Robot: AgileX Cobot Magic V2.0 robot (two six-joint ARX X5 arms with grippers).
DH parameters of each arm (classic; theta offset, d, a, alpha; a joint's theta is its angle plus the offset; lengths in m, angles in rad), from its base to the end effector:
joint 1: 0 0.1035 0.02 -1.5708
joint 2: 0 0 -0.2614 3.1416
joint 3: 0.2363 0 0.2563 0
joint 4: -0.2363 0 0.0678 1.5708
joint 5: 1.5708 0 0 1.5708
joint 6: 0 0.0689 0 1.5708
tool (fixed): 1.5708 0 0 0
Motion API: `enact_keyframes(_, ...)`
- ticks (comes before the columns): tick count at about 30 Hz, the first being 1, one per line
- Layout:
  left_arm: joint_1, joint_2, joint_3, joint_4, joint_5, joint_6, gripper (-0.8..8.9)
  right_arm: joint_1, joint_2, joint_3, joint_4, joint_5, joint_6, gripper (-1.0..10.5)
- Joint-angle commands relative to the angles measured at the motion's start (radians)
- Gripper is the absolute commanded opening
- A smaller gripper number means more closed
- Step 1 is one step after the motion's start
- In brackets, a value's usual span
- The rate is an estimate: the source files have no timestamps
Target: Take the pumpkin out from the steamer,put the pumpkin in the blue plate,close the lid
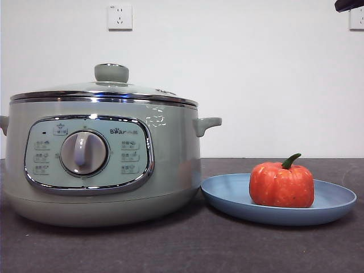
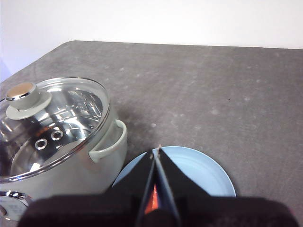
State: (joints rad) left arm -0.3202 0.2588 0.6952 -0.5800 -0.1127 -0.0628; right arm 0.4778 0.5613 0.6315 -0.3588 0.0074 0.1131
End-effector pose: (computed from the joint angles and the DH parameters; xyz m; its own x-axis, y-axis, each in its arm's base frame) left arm 0.0999 -0.0249 0.3106 0.9688 -0.2028 -0.1422 0.1982 0.9791 -0.0460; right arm 0.1548 0.0796 0.2811 0.8547 0.4342 -0.2846 -0.4221 0.9003 0.1061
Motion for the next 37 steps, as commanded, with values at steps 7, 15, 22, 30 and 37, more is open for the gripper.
enact_keyframes(7,0.229,-0.153,-0.274,0.238,0.045,0.117,-0.03,0.001,-0.001,-0.008,0.006,0.0,0.009,-0.2)
enact_keyframes(15,0.3,-0.167,-0.547,0.425,0.143,0.116,-0.03,0.001,-0.001,-0.008,0.005,0.0,0.009,-0.2)
enact_keyframes(22,0.316,-0.167,-0.656,0.46,0.146,0.109,-0.03,0.001,-0.001,-0.008,0.005,0.0,0.009,-0.2)
enact_keyframes(30,0.323,-0.167,-0.692,0.457,0.148,0.106,-0.03,0.001,-0.001,-0.008,0.005,0.0,0.01,-0.2)
enact_keyframes(37,0.323,-0.166,-0.692,0.45,0.145,0.09,-0.03,0.001,-0.001,-0.008,0.005,0.0,0.009,-0.2)
